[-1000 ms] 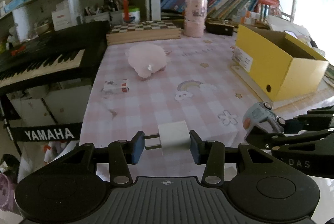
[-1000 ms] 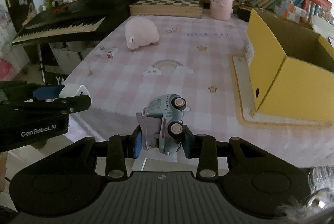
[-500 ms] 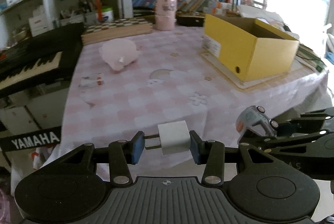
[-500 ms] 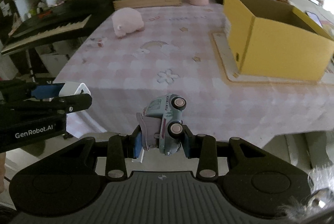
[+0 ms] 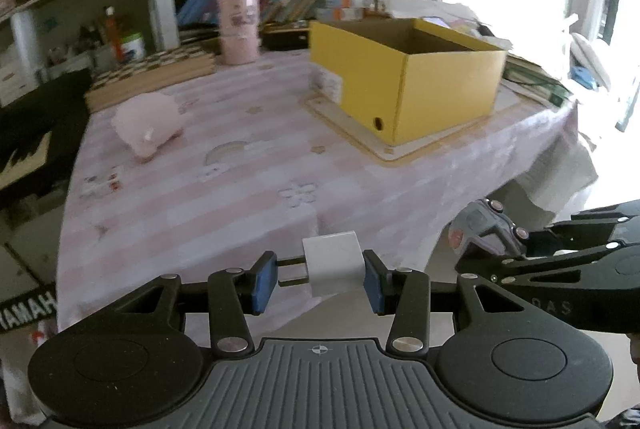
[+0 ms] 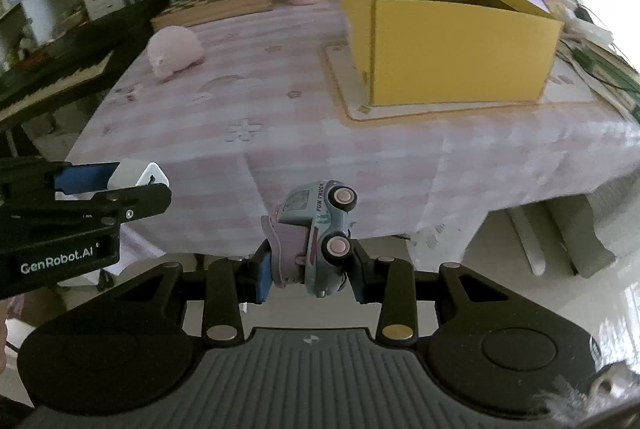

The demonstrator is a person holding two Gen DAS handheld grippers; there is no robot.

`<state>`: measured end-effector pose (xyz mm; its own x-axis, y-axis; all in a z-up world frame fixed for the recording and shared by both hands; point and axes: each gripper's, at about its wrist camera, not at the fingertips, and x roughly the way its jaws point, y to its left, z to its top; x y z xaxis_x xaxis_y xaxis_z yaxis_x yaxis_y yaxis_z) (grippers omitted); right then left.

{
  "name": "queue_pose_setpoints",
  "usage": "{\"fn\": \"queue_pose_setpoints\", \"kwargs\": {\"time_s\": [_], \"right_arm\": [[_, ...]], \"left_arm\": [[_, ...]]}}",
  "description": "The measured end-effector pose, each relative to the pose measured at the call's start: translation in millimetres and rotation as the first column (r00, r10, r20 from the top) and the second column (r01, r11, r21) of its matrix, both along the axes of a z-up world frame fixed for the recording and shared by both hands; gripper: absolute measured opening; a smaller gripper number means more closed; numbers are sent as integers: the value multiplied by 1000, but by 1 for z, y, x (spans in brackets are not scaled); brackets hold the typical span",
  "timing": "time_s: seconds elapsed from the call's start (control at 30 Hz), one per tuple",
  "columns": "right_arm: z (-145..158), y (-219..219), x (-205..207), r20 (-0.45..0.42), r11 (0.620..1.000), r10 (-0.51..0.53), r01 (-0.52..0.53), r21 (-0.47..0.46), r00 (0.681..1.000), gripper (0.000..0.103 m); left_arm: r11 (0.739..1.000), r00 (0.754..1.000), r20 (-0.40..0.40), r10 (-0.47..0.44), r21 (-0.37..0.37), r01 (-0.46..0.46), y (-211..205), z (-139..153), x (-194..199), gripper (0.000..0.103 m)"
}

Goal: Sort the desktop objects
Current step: 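Carry the car and plug in both tools over to the yellow box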

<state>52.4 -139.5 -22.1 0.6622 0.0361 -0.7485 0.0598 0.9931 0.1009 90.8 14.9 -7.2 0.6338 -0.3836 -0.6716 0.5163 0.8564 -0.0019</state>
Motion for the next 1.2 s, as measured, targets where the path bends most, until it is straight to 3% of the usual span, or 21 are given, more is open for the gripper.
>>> {"fn": "queue_pose_setpoints", "kwargs": {"time_s": [0.63,1.2], "right_arm": [[1,-58,-3,-12,993,-122,122,2,992,35],[3,-110,24,-19,993,-114,115,9,993,35]], "left_arm": [[988,988,5,-157,7,157,-68,1,10,44],[979,979,29,-202,15,202,-124,10,31,44]]}}
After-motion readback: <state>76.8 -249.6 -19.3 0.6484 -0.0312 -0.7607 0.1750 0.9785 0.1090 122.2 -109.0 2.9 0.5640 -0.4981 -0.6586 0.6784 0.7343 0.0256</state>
